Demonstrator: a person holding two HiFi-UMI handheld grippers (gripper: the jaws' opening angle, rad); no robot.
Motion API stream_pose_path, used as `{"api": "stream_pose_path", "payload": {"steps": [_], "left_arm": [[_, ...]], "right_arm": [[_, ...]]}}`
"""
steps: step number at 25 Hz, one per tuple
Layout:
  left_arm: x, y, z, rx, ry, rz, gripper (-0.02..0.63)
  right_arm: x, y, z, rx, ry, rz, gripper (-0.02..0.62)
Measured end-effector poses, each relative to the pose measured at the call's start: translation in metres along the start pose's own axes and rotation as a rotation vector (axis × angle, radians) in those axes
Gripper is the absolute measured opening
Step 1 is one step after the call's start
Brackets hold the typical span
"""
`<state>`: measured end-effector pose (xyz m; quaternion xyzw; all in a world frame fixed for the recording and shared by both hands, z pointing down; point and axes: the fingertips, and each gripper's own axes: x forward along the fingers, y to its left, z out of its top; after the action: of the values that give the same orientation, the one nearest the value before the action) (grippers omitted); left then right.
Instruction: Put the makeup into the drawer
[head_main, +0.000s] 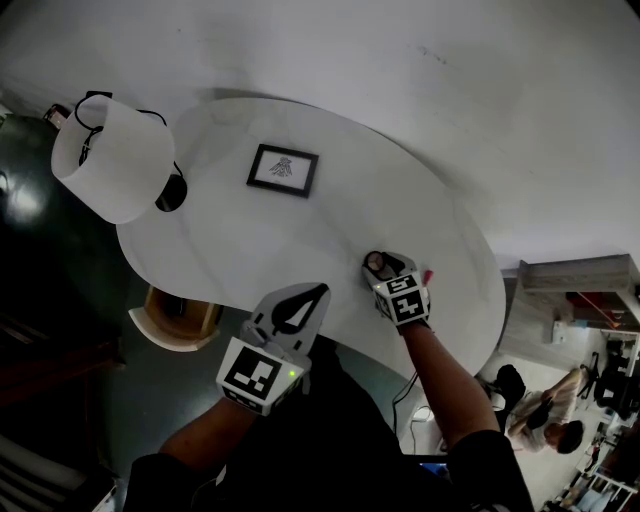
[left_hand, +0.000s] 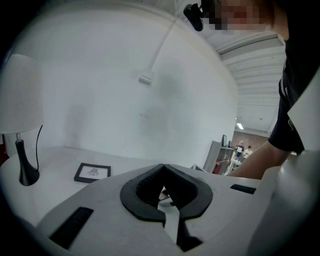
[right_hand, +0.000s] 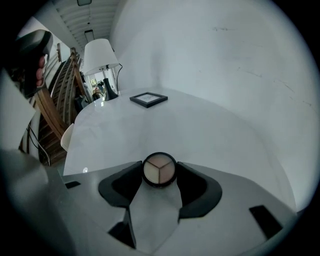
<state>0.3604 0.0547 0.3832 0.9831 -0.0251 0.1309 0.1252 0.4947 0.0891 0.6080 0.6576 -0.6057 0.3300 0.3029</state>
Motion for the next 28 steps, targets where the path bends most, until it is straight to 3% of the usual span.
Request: {"api": "stream_pose_path", "payload": {"steps": [10, 28], "left_arm": [[-0.017, -0.003, 0.005, 0.018, -0.008, -0.014, 0.011], [-0.087, -0.002, 0.019, 0.083, -0.031, -0.048, 0.011]], "right_arm": [[-0.011, 0.009, 0.002, 0.009, -0.013, 0.007, 0.216], [-0.093, 0.059, 0.032, 0.037, -0.091, -0.020, 0.215]]}}
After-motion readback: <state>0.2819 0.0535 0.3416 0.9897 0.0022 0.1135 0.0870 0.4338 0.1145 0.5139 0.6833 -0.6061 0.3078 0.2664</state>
